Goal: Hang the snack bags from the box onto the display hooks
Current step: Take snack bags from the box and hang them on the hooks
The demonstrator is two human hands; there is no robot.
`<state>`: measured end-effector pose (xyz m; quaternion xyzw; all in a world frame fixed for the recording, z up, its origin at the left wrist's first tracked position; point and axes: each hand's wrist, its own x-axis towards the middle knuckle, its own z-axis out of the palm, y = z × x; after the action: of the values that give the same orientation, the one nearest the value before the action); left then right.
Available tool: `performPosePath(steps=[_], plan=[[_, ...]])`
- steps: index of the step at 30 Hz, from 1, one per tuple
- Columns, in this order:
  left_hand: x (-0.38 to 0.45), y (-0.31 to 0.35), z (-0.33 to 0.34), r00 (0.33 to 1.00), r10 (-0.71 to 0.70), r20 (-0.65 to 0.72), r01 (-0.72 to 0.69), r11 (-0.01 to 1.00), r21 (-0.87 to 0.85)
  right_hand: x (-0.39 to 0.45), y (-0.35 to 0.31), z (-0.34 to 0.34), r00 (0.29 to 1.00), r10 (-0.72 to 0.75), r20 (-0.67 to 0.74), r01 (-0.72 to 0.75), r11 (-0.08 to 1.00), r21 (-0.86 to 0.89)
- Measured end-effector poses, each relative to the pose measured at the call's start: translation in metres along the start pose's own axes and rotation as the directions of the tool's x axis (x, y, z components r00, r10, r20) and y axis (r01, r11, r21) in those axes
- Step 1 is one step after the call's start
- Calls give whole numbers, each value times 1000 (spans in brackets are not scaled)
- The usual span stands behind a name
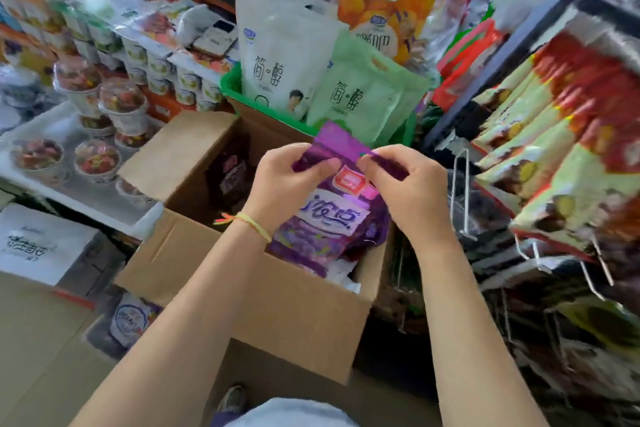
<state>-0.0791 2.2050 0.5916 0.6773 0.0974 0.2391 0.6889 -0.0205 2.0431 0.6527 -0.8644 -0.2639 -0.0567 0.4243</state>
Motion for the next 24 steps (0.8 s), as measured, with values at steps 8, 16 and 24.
performPosePath(steps=[8, 16, 24], plan=[[-47, 44, 146, 965, -215, 151, 257, 888, -380, -69, 51, -119, 820, 570, 48, -306, 367, 878], [-122, 55, 308, 931, -269, 245, 351, 843, -407, -137, 136, -237, 735, 669, -106, -225, 388, 894], [-156, 64, 446, 821, -171, 545, 284, 950, -130, -147, 200, -387, 659, 611, -439, -31, 605, 796]])
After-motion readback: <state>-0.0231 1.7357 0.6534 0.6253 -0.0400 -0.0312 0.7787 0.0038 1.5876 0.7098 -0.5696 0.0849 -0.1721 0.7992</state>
